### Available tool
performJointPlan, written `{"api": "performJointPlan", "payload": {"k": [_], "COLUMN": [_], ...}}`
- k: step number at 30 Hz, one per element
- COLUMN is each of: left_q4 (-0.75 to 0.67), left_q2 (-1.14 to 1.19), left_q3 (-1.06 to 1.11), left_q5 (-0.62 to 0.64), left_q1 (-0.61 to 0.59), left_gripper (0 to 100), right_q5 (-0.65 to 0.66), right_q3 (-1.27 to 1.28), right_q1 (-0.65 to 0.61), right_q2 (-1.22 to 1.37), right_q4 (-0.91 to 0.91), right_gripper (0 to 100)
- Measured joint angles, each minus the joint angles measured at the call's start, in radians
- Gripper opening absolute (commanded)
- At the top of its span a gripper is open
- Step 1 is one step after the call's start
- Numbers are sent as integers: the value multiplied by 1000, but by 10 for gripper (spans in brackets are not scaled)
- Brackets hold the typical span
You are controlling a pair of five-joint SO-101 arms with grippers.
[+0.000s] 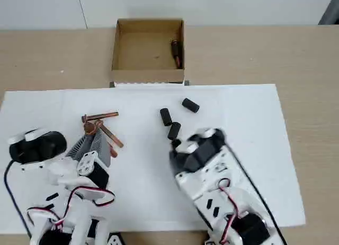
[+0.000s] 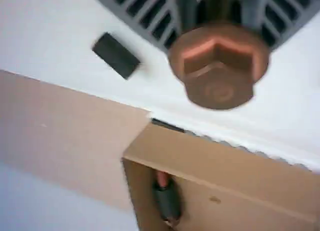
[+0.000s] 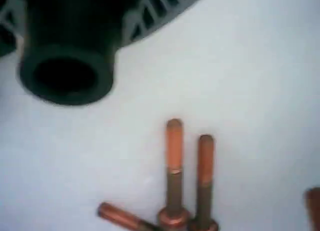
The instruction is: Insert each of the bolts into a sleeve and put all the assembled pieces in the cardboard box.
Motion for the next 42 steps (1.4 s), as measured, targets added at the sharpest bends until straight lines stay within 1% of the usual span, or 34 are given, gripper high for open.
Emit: {"api": "performJointPlan", "payload": {"k": [3,7,10,16,21,25,32,38,42], "left_q4": [-20,-95,-138,-146,-147,-147,-150,-150,-152], "left_q2": [0,0,0,0,0,0,0,0,0], "left_q3": [0,0,0,0,0,0,26,34,38], "left_q5": [17,20,20,20,58,66,66,66,63], "left_q1": [40,64,95,186,267,316,325,328,382], "left_gripper": [6,6,6,6,6,6,6,6,6], "right_q5": [40,109,127,132,132,132,132,132,132], "right_q3": [8,31,41,41,41,41,41,41,41], "right_q1": [-64,-118,-121,-121,-124,-124,-176,-181,-184], "right_q2": [-2,0,0,0,0,0,0,0,0], "right_q4": [0,0,0,0,0,0,0,-9,-54], "right_gripper": [2,2,2,2,2,2,2,2,2]}}
